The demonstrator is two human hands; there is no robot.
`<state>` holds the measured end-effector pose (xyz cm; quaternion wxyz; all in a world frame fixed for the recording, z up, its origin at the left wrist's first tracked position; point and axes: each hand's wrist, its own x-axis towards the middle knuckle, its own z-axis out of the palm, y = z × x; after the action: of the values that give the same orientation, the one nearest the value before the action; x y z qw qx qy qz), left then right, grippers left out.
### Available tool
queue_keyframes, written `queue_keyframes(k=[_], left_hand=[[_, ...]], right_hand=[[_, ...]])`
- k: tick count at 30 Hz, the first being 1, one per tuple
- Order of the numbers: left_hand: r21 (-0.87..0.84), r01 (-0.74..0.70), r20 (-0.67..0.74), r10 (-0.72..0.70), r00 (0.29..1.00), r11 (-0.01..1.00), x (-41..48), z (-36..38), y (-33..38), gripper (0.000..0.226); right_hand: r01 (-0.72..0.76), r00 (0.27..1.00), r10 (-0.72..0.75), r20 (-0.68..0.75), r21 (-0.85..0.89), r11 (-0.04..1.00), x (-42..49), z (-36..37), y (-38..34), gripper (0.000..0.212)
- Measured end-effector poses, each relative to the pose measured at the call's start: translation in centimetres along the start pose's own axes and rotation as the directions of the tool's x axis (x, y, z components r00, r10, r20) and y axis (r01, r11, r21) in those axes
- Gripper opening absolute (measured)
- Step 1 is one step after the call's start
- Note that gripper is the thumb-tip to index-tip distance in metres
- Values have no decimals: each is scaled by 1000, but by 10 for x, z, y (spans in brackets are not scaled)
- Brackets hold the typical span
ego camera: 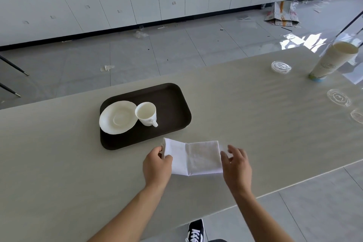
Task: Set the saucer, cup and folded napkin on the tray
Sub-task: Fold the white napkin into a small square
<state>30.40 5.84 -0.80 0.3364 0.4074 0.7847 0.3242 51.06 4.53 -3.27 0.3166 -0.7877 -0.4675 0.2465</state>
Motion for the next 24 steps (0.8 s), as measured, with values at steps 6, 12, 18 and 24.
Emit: queue_keyframes(k=[6, 12, 18, 24], left_hand=[[77, -232, 31, 230, 973, 970, -10, 9, 21, 26], [115, -351, 112, 339, 934, 929, -27, 38, 34, 10], [232, -433, 195, 395, 898, 871, -39, 72, 35, 11], [354, -530, 255, 465, 847, 770, -53, 93, 26, 13]], right_hand=[[25, 988, 3, 158, -175, 984, 6, 5, 2, 14], [-128, 967, 127, 219, -8, 992, 10, 4, 6, 20], [-208, 945, 178, 274, 85, 974, 14, 0, 6, 21], [-218, 938, 170, 302, 130, 967, 17, -2, 7, 17]])
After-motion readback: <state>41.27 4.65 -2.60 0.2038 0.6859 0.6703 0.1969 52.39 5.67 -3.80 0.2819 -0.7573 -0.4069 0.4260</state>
